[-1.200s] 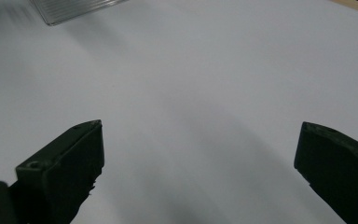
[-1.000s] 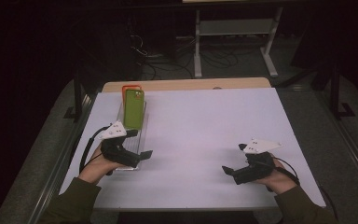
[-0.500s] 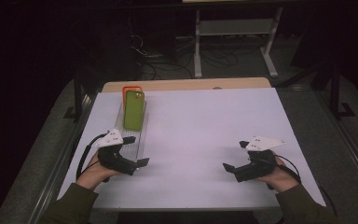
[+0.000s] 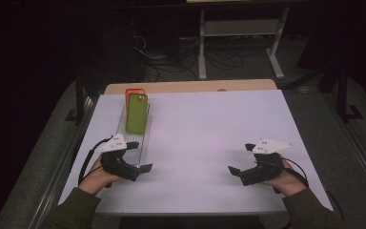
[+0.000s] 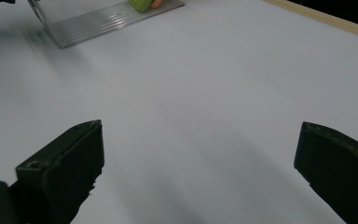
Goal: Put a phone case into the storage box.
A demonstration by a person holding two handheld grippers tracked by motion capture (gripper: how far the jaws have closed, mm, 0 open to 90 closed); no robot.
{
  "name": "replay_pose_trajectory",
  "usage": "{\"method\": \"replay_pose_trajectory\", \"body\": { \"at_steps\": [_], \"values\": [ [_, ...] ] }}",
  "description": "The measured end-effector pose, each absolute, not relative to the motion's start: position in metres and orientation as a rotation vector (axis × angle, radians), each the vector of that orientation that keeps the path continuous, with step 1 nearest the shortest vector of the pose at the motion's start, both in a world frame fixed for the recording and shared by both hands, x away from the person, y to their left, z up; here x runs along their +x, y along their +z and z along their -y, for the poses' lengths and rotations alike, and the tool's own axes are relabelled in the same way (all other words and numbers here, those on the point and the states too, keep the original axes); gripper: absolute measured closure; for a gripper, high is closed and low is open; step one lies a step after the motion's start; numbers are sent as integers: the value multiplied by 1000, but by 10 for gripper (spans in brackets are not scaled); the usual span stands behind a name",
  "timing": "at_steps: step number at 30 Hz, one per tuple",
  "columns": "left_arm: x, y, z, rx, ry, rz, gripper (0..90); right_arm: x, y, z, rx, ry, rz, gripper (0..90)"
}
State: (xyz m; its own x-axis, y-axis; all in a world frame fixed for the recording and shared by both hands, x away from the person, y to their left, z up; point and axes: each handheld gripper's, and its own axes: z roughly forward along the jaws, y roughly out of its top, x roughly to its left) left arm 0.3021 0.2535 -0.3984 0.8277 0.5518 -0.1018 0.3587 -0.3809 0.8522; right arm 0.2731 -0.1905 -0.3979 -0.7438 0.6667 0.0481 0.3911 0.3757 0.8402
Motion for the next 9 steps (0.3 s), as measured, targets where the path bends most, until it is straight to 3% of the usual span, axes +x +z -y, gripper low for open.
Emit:
{"method": "replay_pose_trajectory", "body": {
  "at_steps": [9],
  "values": [
    [303, -399, -253, 2015, 247, -663, 0, 272, -397, 191, 928, 1314, -2343, 9]
  ]
}}
